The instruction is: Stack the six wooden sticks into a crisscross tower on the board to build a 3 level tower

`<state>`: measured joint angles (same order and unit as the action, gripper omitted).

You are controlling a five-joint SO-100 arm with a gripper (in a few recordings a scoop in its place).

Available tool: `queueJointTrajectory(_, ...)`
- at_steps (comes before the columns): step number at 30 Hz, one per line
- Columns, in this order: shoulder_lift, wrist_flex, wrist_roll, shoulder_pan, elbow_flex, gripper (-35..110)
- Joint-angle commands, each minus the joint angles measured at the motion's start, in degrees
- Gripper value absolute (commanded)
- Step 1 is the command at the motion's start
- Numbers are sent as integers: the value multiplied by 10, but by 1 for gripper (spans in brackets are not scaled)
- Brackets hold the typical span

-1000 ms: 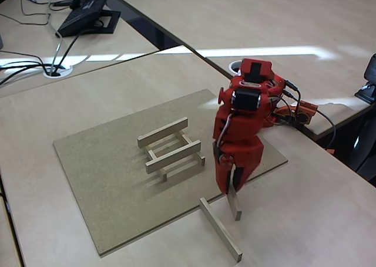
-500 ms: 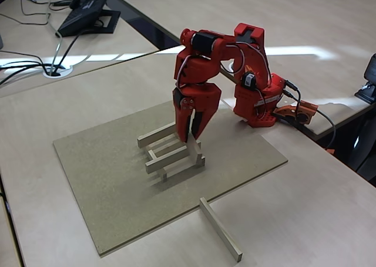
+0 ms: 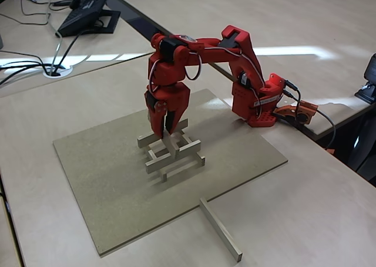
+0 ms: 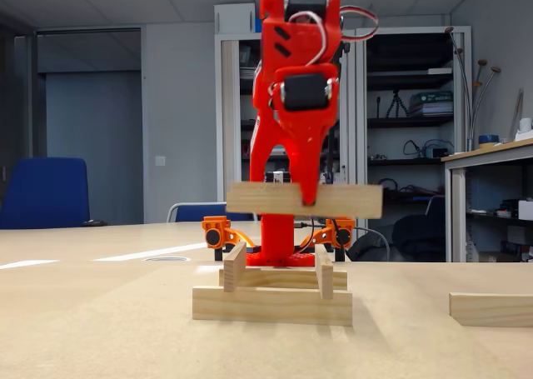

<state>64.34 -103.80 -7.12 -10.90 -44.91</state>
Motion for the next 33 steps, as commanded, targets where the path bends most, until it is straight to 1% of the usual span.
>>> queueJointTrajectory(1, -12, -12, 16, 10, 40, 0)
queueJointTrajectory(9, -62, -11, 33, 23, 84, 0)
queueJointTrajectory(27, -98, -11, 24, 16, 83, 2)
queueJointTrajectory(29, -100, -11, 24, 16, 83, 3)
queueJointTrajectory(33, -101, -11, 26, 15, 79, 10)
